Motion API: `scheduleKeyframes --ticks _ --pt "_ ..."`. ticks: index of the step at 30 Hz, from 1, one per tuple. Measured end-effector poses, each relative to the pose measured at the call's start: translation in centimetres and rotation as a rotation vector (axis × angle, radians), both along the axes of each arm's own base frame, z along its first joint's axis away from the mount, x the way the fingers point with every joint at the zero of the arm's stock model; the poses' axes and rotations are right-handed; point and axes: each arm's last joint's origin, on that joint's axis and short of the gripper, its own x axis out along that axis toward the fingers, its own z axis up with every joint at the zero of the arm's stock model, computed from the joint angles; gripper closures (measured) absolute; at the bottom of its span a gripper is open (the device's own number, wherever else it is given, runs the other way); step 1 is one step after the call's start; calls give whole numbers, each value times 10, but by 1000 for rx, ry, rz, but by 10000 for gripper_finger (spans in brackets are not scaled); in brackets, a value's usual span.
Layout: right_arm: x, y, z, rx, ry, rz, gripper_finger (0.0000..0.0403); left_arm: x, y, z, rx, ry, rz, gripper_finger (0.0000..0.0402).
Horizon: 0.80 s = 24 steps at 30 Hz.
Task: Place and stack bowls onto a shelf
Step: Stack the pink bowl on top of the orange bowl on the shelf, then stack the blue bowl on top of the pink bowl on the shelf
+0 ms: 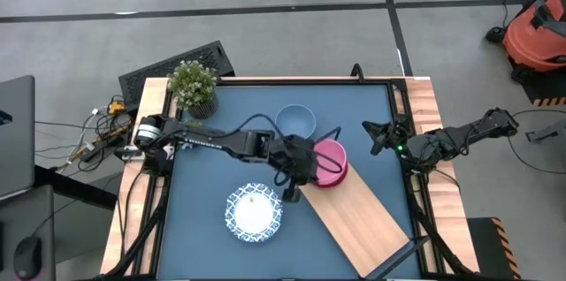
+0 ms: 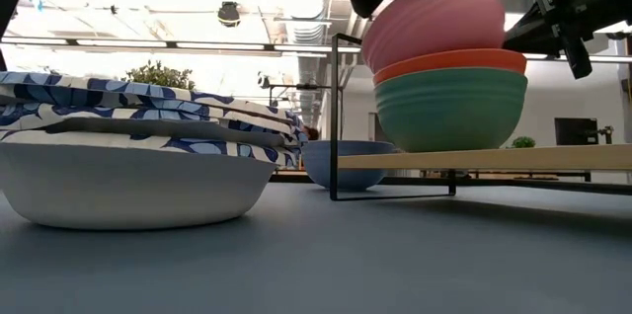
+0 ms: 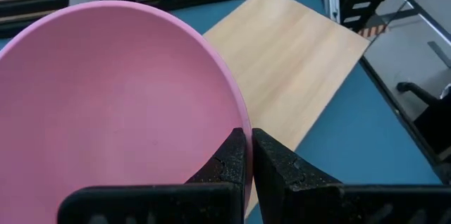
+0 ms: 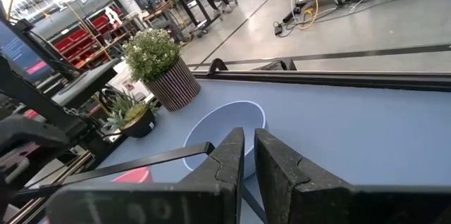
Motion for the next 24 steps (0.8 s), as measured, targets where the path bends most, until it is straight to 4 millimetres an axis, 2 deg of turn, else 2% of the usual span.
scheduleKeyframes --ticks 7,18,21,24 --pt "0 0 0 0 0 0 340 0 2 0 62 -8 30 387" --pt "0 0 0 0 1 1 340 2 1 2 58 -36 27 297" --pt "0 0 0 0 0 1 340 6 0 11 -2 -115 23 287" --pt "0 0 0 2 1 9 340 8 0 31 -31 -167 31 287"
